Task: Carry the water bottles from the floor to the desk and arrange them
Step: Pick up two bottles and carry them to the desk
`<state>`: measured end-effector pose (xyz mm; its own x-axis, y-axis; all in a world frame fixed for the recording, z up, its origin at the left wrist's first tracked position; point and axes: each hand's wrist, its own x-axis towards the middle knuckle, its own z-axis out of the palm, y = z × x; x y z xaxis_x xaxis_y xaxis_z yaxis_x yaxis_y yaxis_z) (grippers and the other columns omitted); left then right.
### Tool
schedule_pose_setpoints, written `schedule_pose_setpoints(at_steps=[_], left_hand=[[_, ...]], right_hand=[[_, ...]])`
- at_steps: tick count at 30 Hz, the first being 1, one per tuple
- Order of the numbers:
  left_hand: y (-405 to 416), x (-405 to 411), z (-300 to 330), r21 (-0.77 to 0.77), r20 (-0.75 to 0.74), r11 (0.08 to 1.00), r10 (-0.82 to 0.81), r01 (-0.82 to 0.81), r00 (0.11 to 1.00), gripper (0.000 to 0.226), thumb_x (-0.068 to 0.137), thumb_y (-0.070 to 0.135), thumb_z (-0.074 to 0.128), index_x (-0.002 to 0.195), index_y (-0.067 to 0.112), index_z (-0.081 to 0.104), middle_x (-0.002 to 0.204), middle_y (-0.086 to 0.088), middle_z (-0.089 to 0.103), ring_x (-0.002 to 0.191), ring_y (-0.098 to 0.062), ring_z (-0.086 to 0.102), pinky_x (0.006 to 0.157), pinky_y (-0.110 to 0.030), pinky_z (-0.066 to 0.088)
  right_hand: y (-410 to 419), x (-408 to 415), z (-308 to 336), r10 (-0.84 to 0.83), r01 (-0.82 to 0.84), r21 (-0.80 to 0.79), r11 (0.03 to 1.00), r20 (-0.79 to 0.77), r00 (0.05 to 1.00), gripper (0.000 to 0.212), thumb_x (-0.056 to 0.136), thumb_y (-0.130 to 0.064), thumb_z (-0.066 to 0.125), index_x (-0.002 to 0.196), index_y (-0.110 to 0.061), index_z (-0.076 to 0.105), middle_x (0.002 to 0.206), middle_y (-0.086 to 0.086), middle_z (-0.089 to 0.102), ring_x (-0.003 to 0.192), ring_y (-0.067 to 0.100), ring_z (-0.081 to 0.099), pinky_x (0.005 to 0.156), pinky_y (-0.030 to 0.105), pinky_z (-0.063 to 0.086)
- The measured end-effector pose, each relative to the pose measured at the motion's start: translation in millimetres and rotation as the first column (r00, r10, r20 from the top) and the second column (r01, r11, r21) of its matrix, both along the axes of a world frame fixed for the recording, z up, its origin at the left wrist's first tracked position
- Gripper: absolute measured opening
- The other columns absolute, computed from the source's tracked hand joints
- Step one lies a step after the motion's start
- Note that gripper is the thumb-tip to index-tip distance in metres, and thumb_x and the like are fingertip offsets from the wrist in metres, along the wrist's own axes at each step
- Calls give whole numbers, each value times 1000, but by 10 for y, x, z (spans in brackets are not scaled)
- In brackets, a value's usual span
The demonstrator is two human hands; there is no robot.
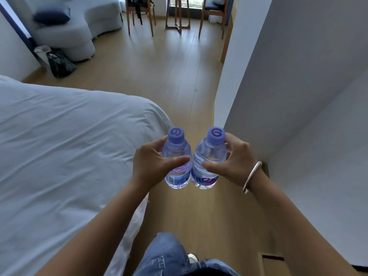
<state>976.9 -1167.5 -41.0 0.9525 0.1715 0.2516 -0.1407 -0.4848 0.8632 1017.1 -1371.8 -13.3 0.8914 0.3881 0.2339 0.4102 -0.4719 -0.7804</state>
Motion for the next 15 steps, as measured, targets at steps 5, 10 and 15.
schedule_pose_setpoints(at_steps=[5,10,15], left_hand=[[54,702,-76,-1,-7,1000,8,-8,1000,36,59,46,80,93,36,71,81,17,73,77,1,69,72,-27,57],[226,1577,-114,19,3,1000,-22,22,1000,37,59,50,81,93,39,68,75,34,65,76,7,67,66,-8,50],[558,2714,-113,45,19,998,-44,43,999,33,59,49,82,87,44,66,71,36,64,74,9,65,63,-4,46]], right_hand=[[65,708,-99,29,-28,8,1000,-24,999,54,63,-25,82,109,-7,61,91,-5,62,80,10,61,73,7,48],[220,1595,-214,35,-35,1,999,-52,998,53,62,-27,82,108,-10,61,91,-6,63,77,9,62,73,11,51],[572,2686,-268,-34,31,-54,998,-51,998,45,59,-24,82,99,-12,65,88,2,68,79,21,64,73,40,53]])
